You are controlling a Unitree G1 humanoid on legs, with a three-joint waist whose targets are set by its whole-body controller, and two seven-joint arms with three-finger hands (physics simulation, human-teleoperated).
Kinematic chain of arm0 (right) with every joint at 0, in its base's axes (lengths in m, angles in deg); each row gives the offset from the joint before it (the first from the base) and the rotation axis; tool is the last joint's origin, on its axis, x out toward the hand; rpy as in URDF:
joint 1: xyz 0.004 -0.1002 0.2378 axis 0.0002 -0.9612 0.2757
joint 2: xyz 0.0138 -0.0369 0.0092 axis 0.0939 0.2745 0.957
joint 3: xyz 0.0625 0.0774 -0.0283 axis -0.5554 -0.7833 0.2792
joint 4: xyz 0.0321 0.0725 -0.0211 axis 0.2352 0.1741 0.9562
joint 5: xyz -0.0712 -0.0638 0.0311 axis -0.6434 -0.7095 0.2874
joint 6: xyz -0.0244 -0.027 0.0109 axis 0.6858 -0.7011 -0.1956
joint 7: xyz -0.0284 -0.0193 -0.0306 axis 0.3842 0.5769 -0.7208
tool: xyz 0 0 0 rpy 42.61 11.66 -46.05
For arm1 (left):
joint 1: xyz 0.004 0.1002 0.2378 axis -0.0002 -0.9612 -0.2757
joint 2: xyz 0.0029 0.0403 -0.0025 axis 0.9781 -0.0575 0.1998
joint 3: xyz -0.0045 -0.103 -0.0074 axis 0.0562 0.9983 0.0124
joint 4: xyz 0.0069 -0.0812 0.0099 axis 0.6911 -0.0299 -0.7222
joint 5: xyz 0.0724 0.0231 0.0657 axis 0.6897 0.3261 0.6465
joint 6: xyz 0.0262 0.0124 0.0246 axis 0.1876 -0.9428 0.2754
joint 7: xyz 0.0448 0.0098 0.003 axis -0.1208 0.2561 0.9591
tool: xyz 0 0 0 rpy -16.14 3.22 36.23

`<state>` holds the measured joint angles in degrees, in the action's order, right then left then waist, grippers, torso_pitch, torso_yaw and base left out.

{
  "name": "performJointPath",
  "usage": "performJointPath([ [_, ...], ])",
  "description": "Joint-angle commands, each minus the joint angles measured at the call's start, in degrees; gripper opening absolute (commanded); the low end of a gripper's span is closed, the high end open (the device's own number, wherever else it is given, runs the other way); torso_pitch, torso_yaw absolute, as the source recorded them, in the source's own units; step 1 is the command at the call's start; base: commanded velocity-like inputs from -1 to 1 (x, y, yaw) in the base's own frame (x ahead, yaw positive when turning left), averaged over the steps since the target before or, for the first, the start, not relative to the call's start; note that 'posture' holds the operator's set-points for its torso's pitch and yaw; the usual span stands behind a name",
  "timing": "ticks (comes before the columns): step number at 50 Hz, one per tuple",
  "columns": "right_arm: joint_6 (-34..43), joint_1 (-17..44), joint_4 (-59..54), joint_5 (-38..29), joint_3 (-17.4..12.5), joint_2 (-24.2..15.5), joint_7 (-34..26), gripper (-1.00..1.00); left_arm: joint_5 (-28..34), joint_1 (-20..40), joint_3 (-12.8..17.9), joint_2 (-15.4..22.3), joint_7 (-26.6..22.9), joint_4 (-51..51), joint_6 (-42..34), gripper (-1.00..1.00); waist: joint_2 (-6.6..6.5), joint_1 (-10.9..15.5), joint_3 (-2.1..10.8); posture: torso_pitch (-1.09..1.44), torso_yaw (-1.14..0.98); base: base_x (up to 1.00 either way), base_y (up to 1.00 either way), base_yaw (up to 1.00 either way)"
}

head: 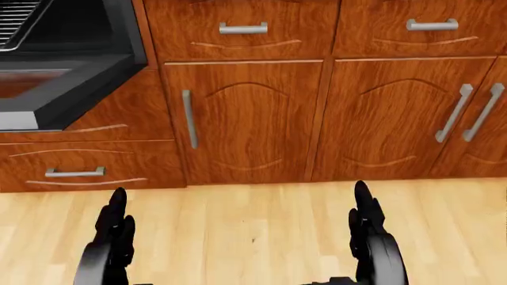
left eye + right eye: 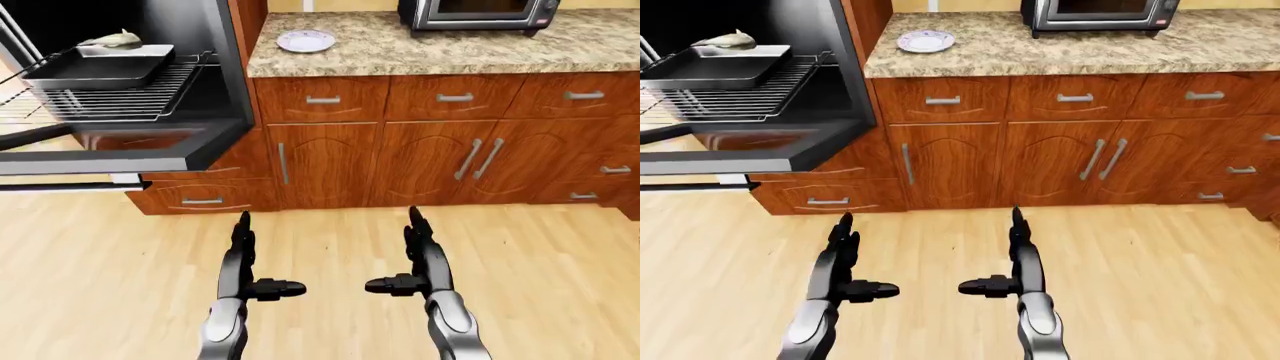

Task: Pick the fish from the oven and place it on the plate on the counter.

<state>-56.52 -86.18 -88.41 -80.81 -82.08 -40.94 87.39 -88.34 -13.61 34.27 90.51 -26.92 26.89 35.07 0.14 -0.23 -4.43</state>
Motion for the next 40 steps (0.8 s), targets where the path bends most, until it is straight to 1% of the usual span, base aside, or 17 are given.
performJointPath([
  [1, -1.26, 0.51, 7.93, -0.22, 0.71, -0.10, -0.25, 1.00, -1.08, 2.12, 0.39, 0.51, -0.99, -4.89, 2.42, 1.00, 0.45, -0.12, 0.05, 0.00, 0.00, 0.00, 0.00, 0.00],
  [3, -1.41, 1.04, 7.37, -0.27, 0.52, -0.16, -0.34, 1.00, -1.21, 2.05, 0.44, 0.50, -1.07, -5.91, 1.54, 1.00, 0.08, 0.41, 3.54, 0.00, 0.00, 0.00, 0.00, 0.00],
  [4, -1.04, 0.68, 8.10, -0.32, 0.55, -0.14, -0.40, 1.00, -1.15, 1.98, 0.43, 0.48, -0.97, -6.81, 0.82, 1.00, 0.09, 0.43, 2.96, 0.00, 0.00, 0.00, 0.00, 0.00],
  [5, -0.81, 0.13, 8.93, -0.41, 0.77, -0.03, -0.53, 1.00, -1.04, 2.20, 0.49, 0.53, -0.90, -7.18, 0.38, 1.00, 0.32, 0.30, 0.95, 0.00, 0.00, 0.00, 0.00, 0.00],
  [7, -0.26, -0.06, 10.18, -0.36, 1.04, 0.19, -0.65, 1.00, -0.85, 1.79, 0.15, 0.39, -0.75, -10.58, -1.84, 1.00, 0.42, 0.37, 4.00, 0.00, 0.00, 0.00, 0.00, 0.00],
  [8, 0.28, -0.12, 10.96, -0.34, 1.15, 0.23, -0.68, 1.00, -0.78, 2.18, 0.22, 0.46, -0.74, -10.95, -2.57, 1.00, 0.40, 0.39, 4.33, 0.00, 0.00, 0.00, 0.00, 0.00],
  [12, 5.08, 2.37, 15.24, -0.14, 1.01, 0.25, -0.04, 1.00, -1.40, 4.72, 0.59, 0.90, -0.66, -18.52, -11.23, 1.00, 0.23, 0.43, 4.54, 0.00, 0.00, 0.00, 0.00, 0.00],
  [17, 19.25, 7.31, 27.65, 1.62, -0.31, -0.49, 1.14, 1.00, -1.82, 11.60, 2.34, 2.74, -0.24, -30.42, -25.69, 1.00, 0.10, 0.54, 5.06, 0.00, 0.00, 0.00, 0.00, 0.00],
  [23, 38.62, 18.80, 41.52, 4.26, -3.23, -3.07, 3.10, 1.00, -3.13, 21.34, 5.39, 5.88, 0.02, -38.24, -39.07, 1.00, 0.05, 0.62, 5.44, 0.00, 0.00, 0.01, 0.00, 0.00],
  [24, 40.22, 19.88, 42.65, 4.75, -3.28, -3.26, 3.41, 1.00, -3.53, 23.29, 5.77, 6.47, 0.35, -39.38, -41.65, 1.00, -0.14, 0.63, 6.60, 0.00, 0.00, 0.31, -0.09, 0.00],
  [26, 40.80, 20.79, 43.00, 5.41, -3.14, -3.44, 3.61, 1.00, -4.09, 25.13, 6.09, 7.14, 0.74, -40.12, -43.37, 1.00, -0.45, 0.70, 2.60, 0.00, 0.00, 0.52, -0.13, 0.00],
  [28, 41.17, 21.16, 43.60, 6.04, -3.23, -3.57, 3.78, 1.00, -4.73, 25.95, 6.37, 7.57, 1.10, -41.73, -45.19, 1.00, -1.02, 0.84, 1.32, 0.00, 0.00, 0.73, -0.20, 0.00],
  [34, 40.16, 20.94, 43.59, 6.67, -3.03, -3.92, 3.79, 1.00, -6.08, 26.16, 6.56, 8.30, 1.27, -43.34, -46.80, 1.00, 0.69, 2.88, 2.34, 0.00, 0.00, 0.73, -0.20, 0.00],
  [36, 39.86, 21.13, 43.09, 6.51, -3.15, -4.21, 3.64, 1.00, -6.07, 26.74, 6.63, 8.66, 1.03, -42.74, -46.81, 1.00, 3.44, 3.01, 2.96, 0.00, 0.00, 0.73, -0.20, 0.00],
  [37, 40.81, 21.48, 43.91, 6.66, -3.27, -4.34, 3.69, 1.00, -6.10, 26.56, 6.69, 8.63, 0.95, -42.44, -46.34, 1.00, 6.47, 2.48, 3.72, 0.00, 0.00, 0.72, -0.20, 0.00],
  [38, 40.89, 21.52, 44.10, 6.64, -3.18, -4.37, 3.66, 1.00, -6.30, 26.70, 6.75, 8.54, 1.18, -43.33, -47.25, 1.00, 3.70, 2.35, 1.73, 0.00, 0.00, 0.73, -0.20, 0.00],
  [40, 40.80, 21.30, 44.35, 6.50, -2.84, -4.23, 3.68, 1.00, -6.39, 26.77, 6.73, 8.58, 1.26, -43.58, -47.49, 1.00, 3.93, 1.95, 2.81, 0.00, 0.00, 0.73, -0.20, 0.00],
])
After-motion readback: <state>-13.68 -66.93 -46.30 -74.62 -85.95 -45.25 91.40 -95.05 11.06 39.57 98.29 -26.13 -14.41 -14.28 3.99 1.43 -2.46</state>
